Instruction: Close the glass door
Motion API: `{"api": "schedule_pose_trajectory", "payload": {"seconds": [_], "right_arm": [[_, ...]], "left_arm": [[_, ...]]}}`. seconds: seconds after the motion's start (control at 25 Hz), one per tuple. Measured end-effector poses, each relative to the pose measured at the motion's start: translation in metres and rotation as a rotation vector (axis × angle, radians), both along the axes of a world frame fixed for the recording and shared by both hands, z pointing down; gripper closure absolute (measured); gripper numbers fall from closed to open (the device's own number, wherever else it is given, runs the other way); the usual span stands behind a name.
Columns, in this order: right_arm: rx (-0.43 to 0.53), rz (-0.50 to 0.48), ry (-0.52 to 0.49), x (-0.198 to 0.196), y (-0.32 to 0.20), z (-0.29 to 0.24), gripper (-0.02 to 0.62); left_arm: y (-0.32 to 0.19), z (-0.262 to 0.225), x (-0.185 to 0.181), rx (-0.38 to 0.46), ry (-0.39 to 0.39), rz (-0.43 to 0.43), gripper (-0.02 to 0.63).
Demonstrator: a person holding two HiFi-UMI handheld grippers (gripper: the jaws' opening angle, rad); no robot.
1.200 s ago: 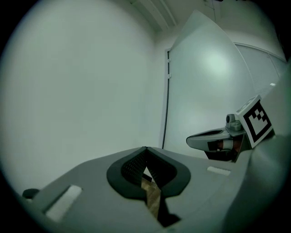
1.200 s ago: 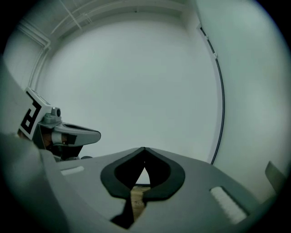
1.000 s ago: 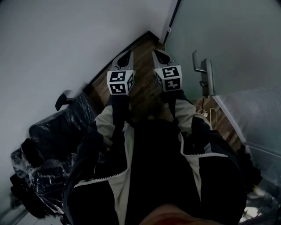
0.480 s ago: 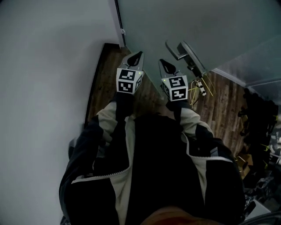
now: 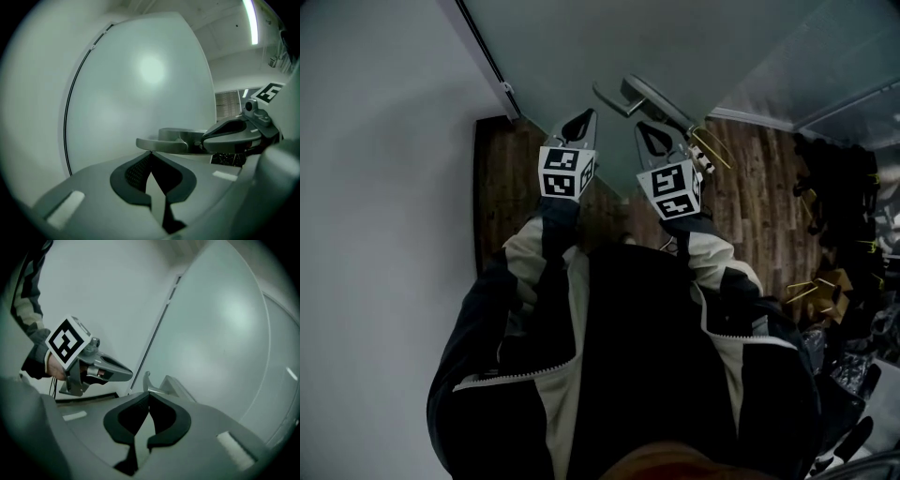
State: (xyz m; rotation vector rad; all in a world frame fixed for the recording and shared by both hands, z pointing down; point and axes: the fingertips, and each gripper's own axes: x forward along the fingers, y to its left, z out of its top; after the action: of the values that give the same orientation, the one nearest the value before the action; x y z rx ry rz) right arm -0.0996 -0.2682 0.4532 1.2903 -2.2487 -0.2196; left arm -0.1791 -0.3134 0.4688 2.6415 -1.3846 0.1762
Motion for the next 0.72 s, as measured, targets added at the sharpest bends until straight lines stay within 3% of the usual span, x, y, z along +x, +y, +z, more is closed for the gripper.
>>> {"api": "schedule_pose_trajectory", "payload": {"seconds": [0.04, 0.08, 0.12, 0.32, 0.44, 0.6, 0.72], "right_arm": [[0.013, -0.015, 0.068, -0.001, -0.003, -0.001, 0.573], [0.018, -0.030, 0.135, -0.003, -0.006, 0.001, 0.504], [0.022, -0.047, 0.199, -0.004, -0.008, 0.003, 0.477], [0.076, -0.106, 0.550, -0.016, -0.019, 0.009, 0.456], [0.079, -0.108, 0.741, -0.015, -0.033, 0.013, 0.385], [0.086, -0.147, 0.893, -0.018, -0.042, 0.022, 0.422], [0.075, -0.157, 0.949, -0.017, -0.047, 0.030, 0.472]], "left_arm": [[-0.002, 0.002, 0.001, -0.003, 0.004, -0.003, 0.603], [-0.004, 0.004, 0.002, -0.008, 0.007, -0.005, 0.603], [-0.004, 0.005, 0.004, -0.012, 0.009, -0.006, 0.603], [-0.006, -0.004, 0.006, 0.000, 0.016, -0.009, 0.603], [-0.006, -0.009, 0.005, 0.005, 0.021, -0.013, 0.603], [-0.004, -0.009, 0.004, 0.003, 0.028, -0.016, 0.603], [-0.005, -0.008, 0.004, 0.001, 0.032, -0.016, 0.603]]}}
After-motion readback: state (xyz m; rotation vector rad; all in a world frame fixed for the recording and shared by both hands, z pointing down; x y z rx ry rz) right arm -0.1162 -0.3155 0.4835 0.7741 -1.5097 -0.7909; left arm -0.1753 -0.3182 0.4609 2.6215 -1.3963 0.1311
